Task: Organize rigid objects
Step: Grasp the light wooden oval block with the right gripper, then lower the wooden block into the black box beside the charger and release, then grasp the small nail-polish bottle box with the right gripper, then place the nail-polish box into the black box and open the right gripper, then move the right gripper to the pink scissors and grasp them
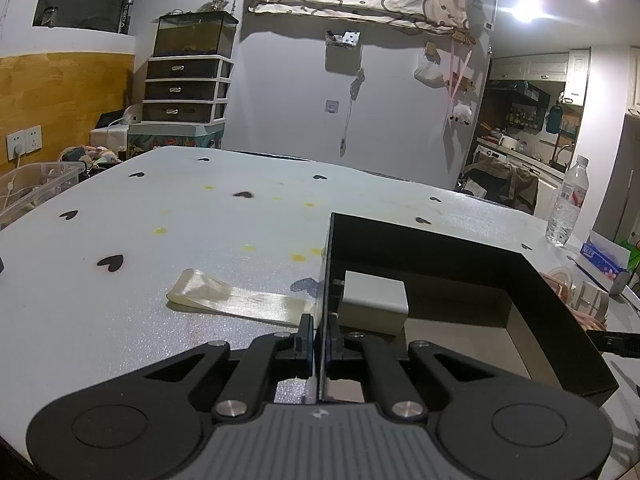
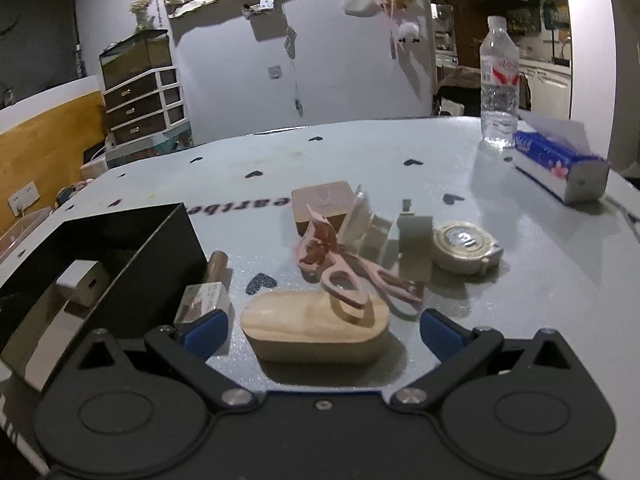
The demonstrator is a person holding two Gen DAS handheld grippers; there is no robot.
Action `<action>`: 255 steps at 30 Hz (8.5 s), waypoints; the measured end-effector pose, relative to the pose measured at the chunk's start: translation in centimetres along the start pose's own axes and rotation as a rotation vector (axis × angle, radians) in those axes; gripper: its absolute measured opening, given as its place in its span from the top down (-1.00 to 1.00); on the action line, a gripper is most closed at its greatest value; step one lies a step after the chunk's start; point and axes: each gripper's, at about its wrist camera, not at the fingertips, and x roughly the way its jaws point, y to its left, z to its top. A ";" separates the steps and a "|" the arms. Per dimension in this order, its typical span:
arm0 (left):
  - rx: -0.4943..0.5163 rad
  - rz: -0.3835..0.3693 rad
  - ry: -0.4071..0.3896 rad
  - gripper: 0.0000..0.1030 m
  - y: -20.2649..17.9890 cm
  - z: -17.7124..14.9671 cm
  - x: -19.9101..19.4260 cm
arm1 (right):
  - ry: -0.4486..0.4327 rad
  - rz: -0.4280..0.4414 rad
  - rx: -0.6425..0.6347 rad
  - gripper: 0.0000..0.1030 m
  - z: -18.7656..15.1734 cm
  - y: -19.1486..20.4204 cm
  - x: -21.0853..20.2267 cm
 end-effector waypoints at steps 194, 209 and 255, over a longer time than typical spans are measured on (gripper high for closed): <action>0.004 0.042 0.011 0.89 -1.1 0.3 0.0 | 0.006 0.196 -0.131 0.39 2.5 2.0 -2.3; -0.014 0.013 0.011 0.89 -0.7 0.4 0.3 | 0.177 0.314 0.119 0.39 5.8 9.1 -1.3; -0.031 -0.062 0.003 0.81 1.0 0.1 0.5 | 0.030 0.093 -0.085 -0.80 6.8 13.0 -5.8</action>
